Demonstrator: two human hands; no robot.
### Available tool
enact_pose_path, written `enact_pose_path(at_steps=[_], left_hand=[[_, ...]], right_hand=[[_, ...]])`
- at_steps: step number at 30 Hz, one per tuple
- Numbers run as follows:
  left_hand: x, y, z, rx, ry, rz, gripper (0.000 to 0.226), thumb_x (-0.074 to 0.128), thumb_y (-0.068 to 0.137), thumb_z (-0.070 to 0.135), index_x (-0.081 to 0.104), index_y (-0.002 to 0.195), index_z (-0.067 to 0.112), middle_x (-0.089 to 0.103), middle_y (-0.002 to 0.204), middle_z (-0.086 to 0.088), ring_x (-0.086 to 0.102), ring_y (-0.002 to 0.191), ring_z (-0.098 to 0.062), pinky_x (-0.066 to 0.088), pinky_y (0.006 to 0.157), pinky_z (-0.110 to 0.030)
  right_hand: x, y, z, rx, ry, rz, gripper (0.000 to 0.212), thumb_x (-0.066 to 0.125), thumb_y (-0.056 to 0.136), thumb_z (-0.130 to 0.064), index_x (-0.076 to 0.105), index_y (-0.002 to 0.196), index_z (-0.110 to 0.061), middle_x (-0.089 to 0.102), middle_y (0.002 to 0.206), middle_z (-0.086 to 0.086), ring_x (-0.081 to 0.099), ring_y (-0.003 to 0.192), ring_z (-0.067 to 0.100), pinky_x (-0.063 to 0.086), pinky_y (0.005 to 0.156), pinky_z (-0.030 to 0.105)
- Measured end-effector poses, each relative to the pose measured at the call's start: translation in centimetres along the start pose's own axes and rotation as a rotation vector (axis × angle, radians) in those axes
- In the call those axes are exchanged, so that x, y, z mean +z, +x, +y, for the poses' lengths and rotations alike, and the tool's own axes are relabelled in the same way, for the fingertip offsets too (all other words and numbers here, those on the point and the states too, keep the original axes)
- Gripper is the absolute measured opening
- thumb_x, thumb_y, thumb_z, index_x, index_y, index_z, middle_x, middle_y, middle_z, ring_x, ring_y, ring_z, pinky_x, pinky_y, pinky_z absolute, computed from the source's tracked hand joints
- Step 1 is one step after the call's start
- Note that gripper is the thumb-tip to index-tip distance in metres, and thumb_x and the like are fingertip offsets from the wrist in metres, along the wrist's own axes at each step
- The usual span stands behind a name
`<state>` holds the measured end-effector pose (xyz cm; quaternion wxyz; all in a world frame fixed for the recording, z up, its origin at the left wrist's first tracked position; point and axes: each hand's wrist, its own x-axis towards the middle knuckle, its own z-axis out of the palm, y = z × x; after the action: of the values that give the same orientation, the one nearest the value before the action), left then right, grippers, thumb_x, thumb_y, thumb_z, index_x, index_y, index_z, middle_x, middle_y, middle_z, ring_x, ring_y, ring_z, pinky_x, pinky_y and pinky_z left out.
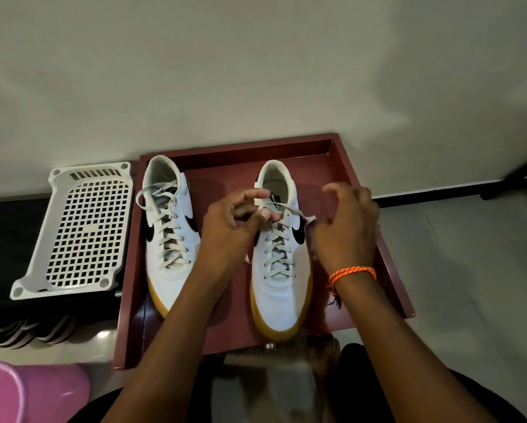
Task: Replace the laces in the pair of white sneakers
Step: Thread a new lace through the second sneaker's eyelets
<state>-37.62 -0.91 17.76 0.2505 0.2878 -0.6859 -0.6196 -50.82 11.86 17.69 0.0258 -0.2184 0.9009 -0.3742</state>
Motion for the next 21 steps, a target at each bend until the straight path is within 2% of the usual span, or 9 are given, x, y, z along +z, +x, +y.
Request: enact_pose_path(at_steps=[2, 5, 7, 11, 12, 14, 16, 18, 21], left_hand=[[0.2, 0.0, 0.1, 0.058, 0.022, -0.045, 0.032, 0.062, 0.106, 0.005, 0.062, 0.136, 0.014, 0.080, 0.091, -0.008, 0.079, 0.090, -0.027, 0.064, 0.087, -0.044], [0.5, -0.1, 0.2, 0.109, 0.025, -0.112, 0.039, 0.053, 0.109, 0.002, 0.049, 0.145, 0.017, 0.069, 0.083, -0.016, 0.069, 0.082, -0.020, 0.056, 0.083, -0.035], [0.4, -0.1, 0.2, 0.094, -0.016, -0.106, 0.040, 0.049, 0.110, 0.003, 0.046, 0.146, 0.019, 0.060, 0.082, -0.022, 0.060, 0.079, -0.022, 0.052, 0.079, -0.036], [0.2, -0.1, 0.6, 0.056, -0.081, -0.073, 0.034, 0.049, 0.109, 0.004, 0.052, 0.141, 0.015, 0.059, 0.084, -0.033, 0.060, 0.079, -0.032, 0.054, 0.079, -0.044], [0.1, -0.1, 0.7, 0.053, -0.096, -0.070, 0.033, 0.049, 0.108, 0.005, 0.054, 0.139, 0.015, 0.060, 0.086, -0.035, 0.061, 0.080, -0.033, 0.054, 0.079, -0.045], [0.0, -0.2, 0.8, 0.046, -0.113, -0.052, 0.032, 0.050, 0.108, 0.001, 0.056, 0.137, 0.012, 0.066, 0.086, -0.030, 0.066, 0.082, -0.032, 0.058, 0.079, -0.044], [0.0, -0.2, 0.6, 0.036, -0.087, 0.006, 0.031, 0.050, 0.107, -0.004, 0.058, 0.134, 0.010, 0.070, 0.077, -0.010, 0.069, 0.077, -0.018, 0.058, 0.073, -0.030], [0.0, -0.2, 0.5, 0.026, -0.035, 0.100, 0.030, 0.050, 0.106, -0.005, 0.060, 0.128, 0.012, 0.069, 0.074, 0.005, 0.068, 0.073, -0.010, 0.055, 0.068, -0.022], [0.0, -0.2, -0.1, -0.027, 0.020, 0.207, 0.029, 0.049, 0.107, -0.001, 0.064, 0.122, 0.020, 0.071, 0.087, -0.001, 0.071, 0.082, -0.013, 0.056, 0.071, -0.023]], right_hand=[[0.4, -0.7, -1.5, -0.231, 0.145, -0.091, 0.043, 0.058, 0.090, -0.003, 0.069, 0.125, -0.026, 0.060, 0.125, -0.005, 0.053, 0.115, 0.018, 0.049, 0.097, 0.041], [1.5, -1.4, -1.9, -0.386, 0.108, -0.298, 0.041, 0.044, 0.098, -0.021, 0.069, 0.128, -0.031, 0.054, 0.144, -0.020, 0.039, 0.131, 0.009, 0.030, 0.103, 0.033], [1.6, -1.5, -2.0, -0.279, 0.141, -0.369, 0.038, 0.040, 0.096, -0.034, 0.073, 0.113, -0.029, 0.051, 0.146, -0.024, 0.033, 0.134, 0.003, 0.024, 0.105, 0.033], [1.3, -0.6, -1.9, -0.104, 0.418, -0.382, 0.028, 0.049, 0.094, -0.047, 0.071, 0.084, -0.032, 0.061, 0.113, -0.026, 0.052, 0.122, 0.012, 0.040, 0.109, 0.050], [1.2, -0.3, -1.7, -0.106, 0.487, -0.395, 0.026, 0.053, 0.096, -0.046, 0.070, 0.082, -0.032, 0.063, 0.104, -0.023, 0.059, 0.113, 0.013, 0.047, 0.102, 0.048], [0.8, -0.2, -1.6, -0.123, 0.598, -0.457, 0.026, 0.059, 0.104, -0.031, 0.070, 0.083, -0.021, 0.067, 0.088, -0.012, 0.062, 0.088, 0.007, 0.051, 0.081, 0.030], [0.3, -0.1, -1.7, -0.147, 0.644, -0.483, 0.029, 0.057, 0.107, -0.018, 0.066, 0.083, -0.004, 0.066, 0.078, 0.000, 0.059, 0.074, 0.005, 0.047, 0.069, 0.017], [0.1, 0.0, -1.7, -0.150, 0.696, -0.479, 0.030, 0.056, 0.108, -0.015, 0.063, 0.082, -0.002, 0.060, 0.072, 0.005, 0.056, 0.070, 0.009, 0.046, 0.067, 0.017], [0.3, 0.3, -1.6, -0.139, 0.738, -0.463, 0.028, 0.057, 0.108, -0.016, 0.064, 0.084, -0.004, 0.054, 0.069, 0.002, 0.050, 0.068, 0.012, 0.045, 0.067, 0.024]])
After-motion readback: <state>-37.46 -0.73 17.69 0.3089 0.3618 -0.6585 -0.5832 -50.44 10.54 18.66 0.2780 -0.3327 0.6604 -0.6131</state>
